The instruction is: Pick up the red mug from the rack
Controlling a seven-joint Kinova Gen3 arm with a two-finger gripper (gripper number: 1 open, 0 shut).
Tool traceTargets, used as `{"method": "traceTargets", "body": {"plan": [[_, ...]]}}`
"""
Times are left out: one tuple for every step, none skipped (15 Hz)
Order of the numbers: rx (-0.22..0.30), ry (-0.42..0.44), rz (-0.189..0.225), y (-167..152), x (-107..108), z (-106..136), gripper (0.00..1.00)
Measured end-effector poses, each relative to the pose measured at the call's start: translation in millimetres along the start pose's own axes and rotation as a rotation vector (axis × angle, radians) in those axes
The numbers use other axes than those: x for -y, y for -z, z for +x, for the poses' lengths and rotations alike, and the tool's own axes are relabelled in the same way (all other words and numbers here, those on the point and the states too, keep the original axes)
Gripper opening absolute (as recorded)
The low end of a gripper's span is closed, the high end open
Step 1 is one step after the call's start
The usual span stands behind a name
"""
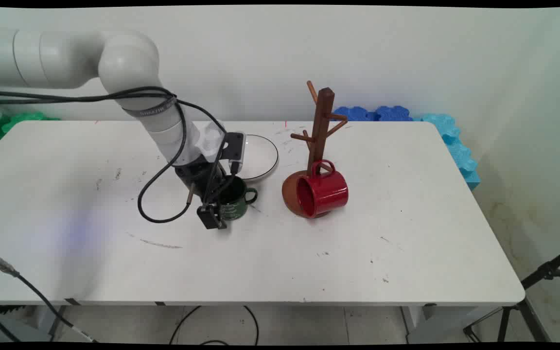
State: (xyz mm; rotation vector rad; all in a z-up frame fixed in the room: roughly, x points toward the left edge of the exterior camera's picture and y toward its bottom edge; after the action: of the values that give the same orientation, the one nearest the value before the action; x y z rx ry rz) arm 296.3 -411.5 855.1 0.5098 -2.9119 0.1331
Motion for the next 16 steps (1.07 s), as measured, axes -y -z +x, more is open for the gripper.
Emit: {"method": "traceTargets", "body": {"plan": [[-0.010,0.003,0.000,3,0,2,1.00],[-0.022,0.008,-0.002,6,0,3,1.00],[-0.037,0.015,-0.004,12,-1,4,1.00],[-0.053,0.026,-0.008,21,0,5,1.00],[-0.071,0.035,-0.014,31,0,5,1.00],[-0.084,0.043,-0.016,38,2,4,1.00],[-0.106,0.054,-0.022,50,3,3,1.00],[-0.124,0.062,-0.025,58,5,1,1.00],[-0.155,0.065,-0.034,71,8,-2,1.00],[-0.201,0.070,-0.042,84,10,-6,1.00],[-0.249,0.075,-0.052,96,12,-13,1.00],[-0.294,0.080,-0.061,105,14,-21,1.00],[-0.345,0.084,-0.072,113,15,-30,1.00],[-0.394,0.086,-0.083,119,16,-41,1.00],[-0.434,0.087,-0.092,122,17,-52,1.00],[-0.481,0.088,-0.102,125,18,-66,1.00]]}}
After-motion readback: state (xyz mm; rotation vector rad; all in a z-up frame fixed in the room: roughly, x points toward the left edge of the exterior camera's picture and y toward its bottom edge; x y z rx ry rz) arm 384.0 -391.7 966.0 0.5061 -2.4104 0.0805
